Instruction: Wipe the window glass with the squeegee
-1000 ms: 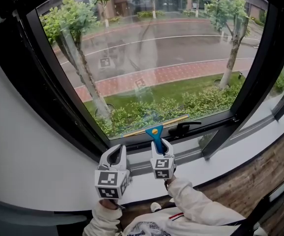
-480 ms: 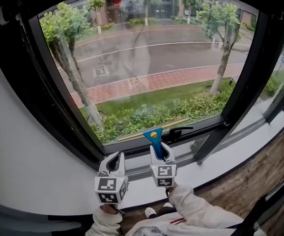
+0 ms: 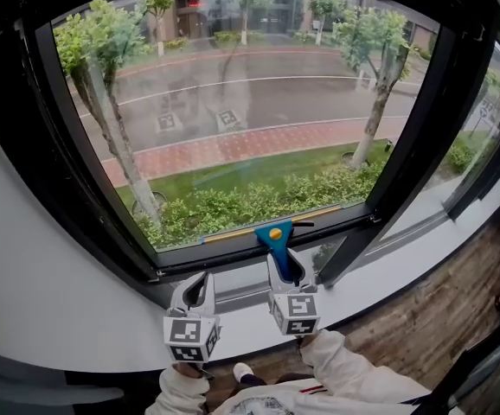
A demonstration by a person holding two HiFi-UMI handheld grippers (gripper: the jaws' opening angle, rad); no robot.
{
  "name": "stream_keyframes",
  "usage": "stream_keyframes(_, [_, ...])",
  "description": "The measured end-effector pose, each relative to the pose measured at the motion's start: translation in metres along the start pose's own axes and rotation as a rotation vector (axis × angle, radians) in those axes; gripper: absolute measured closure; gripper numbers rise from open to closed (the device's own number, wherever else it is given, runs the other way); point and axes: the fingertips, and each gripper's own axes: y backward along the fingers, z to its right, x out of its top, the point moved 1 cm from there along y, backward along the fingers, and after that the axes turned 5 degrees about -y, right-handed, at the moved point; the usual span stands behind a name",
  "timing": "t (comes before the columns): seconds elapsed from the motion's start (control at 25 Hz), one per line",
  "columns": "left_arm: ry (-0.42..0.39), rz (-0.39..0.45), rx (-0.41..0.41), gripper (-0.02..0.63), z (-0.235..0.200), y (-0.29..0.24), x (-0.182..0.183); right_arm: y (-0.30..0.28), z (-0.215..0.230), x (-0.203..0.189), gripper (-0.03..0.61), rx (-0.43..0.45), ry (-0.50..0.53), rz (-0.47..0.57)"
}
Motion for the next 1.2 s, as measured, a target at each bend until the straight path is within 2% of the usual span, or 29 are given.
stream_keyframes(0.16, [0.0, 0.014, 0.028, 0.614, 0.022, -0.001, 0.002, 0.023, 0.023, 0.018, 0.44, 0.028, -0.019, 0.025])
stream_keyframes(0.32, [0.002, 0.009, 0.066, 0.614, 0.063, 0.011, 0.008, 0.062, 0.048, 0.036, 0.44, 0.062, -0.027, 0.065])
stream_keyframes(0.64, [-0.002, 0.029, 0.075, 0.614, 0.187, 0.017, 0.012, 0.152, 0.127, 0.035, 0.44, 0.095, -0.042, 0.054])
stream_keyframes(0.88, [-0.006, 0.034, 0.065, 0.614, 0.279, 0.04, -0.004, 0.22, 0.181, 0.022, 0.44, 0.085, -0.049, 0.045])
stream_keyframes(1.0, [-0.024, 0.041, 0.076, 0.614, 0.297, 0.058, 0.004, 0.246, 0.185, 0.021, 0.44, 0.105, -0.064, 0.026])
stream_keyframes(1.2, [-0.043, 0.066, 0.106, 0.614, 0.298, 0.09, 0.012, 0.278, 0.17, 0.024, 0.44, 0.146, -0.084, 0.028])
